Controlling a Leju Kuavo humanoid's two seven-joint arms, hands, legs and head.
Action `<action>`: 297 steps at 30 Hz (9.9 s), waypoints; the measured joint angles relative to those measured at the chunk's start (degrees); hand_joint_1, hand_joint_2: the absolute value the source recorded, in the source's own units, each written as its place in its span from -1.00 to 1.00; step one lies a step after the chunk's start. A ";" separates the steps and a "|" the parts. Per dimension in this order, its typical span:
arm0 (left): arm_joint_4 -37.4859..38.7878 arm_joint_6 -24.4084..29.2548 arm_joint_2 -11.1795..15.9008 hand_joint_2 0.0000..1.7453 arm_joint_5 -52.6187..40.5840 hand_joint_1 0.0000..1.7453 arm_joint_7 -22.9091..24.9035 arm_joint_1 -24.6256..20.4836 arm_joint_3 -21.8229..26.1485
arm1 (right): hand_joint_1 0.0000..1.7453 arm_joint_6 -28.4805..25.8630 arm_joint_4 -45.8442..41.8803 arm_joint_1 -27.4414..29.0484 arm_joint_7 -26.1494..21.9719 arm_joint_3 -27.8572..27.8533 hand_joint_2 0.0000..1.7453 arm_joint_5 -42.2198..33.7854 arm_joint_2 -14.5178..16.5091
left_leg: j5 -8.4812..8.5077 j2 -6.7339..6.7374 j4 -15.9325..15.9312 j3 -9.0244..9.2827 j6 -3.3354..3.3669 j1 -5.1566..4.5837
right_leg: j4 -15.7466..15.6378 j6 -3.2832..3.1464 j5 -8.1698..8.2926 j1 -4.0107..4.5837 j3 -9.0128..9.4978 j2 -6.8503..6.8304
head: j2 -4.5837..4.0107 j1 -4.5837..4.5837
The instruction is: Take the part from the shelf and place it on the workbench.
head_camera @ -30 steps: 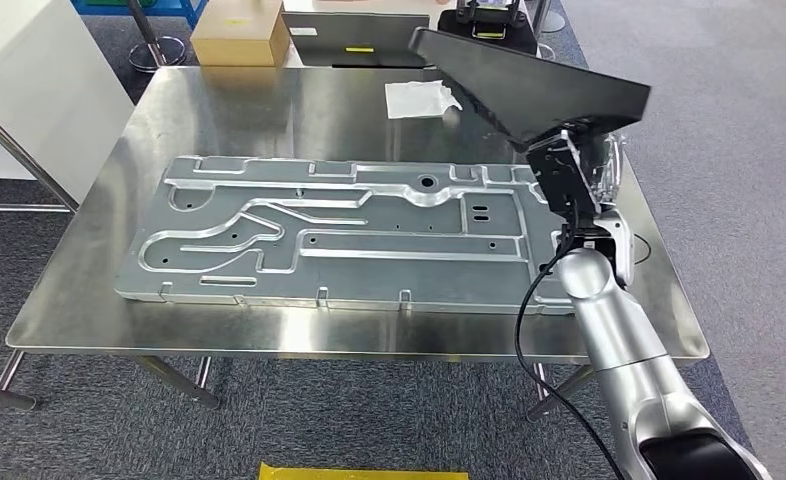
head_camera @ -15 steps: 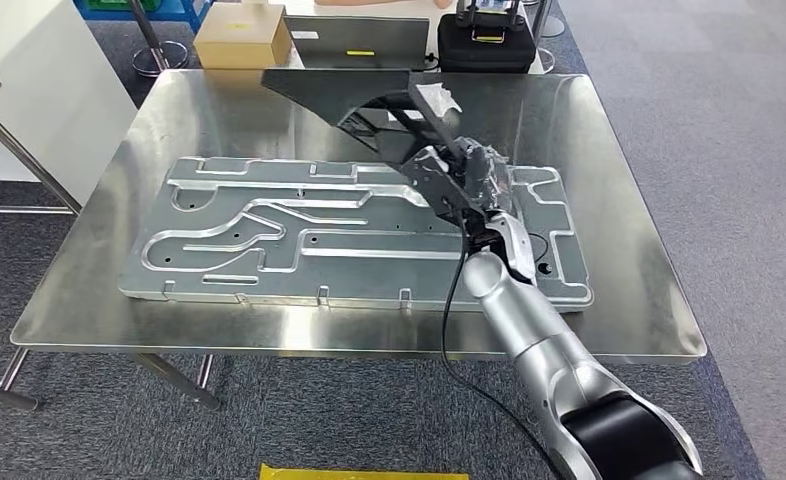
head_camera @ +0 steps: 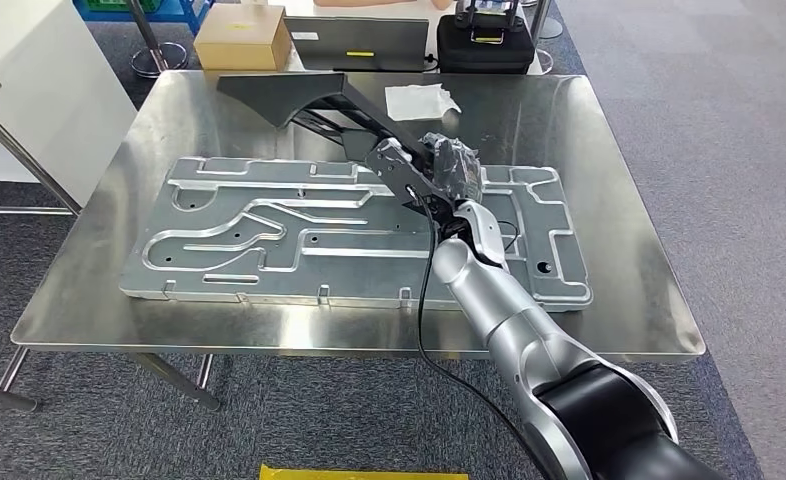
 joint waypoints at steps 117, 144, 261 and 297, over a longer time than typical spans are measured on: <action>0.00 -3.17 0.46 -1.00 0.53 -1.00 0.10 0.63 -1.32 | -1.00 6.22 -41.82 14.42 -8.87 -16.34 1.00 -13.46 -3.32 | -0.11 -0.07 0.04 0.42 0.11 -0.03 | -0.18 0.03 -0.03 0.01 0.54 -0.07 | 0.00 0.00; 0.00 -2.62 -0.28 -1.00 6.21 -1.00 -1.57 1.26 3.37 | -1.00 10.22 -90.88 63.79 -29.19 -18.72 -1.00 -36.75 -10.68 | 1.41 0.48 -0.16 -0.60 1.84 0.04 | 6.76 1.28 -6.21 -0.34 1.86 -0.15 | 0.00 0.00; -0.09 8.21 2.26 -1.00 6.24 -1.00 1.14 0.99 7.63 | -1.00 12.35 22.52 48.80 9.98 -6.97 -1.00 -23.79 -5.76 | -0.20 1.31 -0.92 0.95 0.56 0.98 | 5.59 0.79 -9.59 0.01 3.36 -2.17 | 0.00 -0.14; -0.11 -1.91 5.15 -1.00 -0.04 -1.00 0.16 1.21 1.62 | -1.00 12.13 23.32 49.87 13.41 -10.01 -1.00 -28.69 -5.95 | 0.37 -2.53 -0.70 0.28 0.69 0.22 | 11.32 -0.50 -10.63 0.31 1.37 -0.16 | 0.00 -0.15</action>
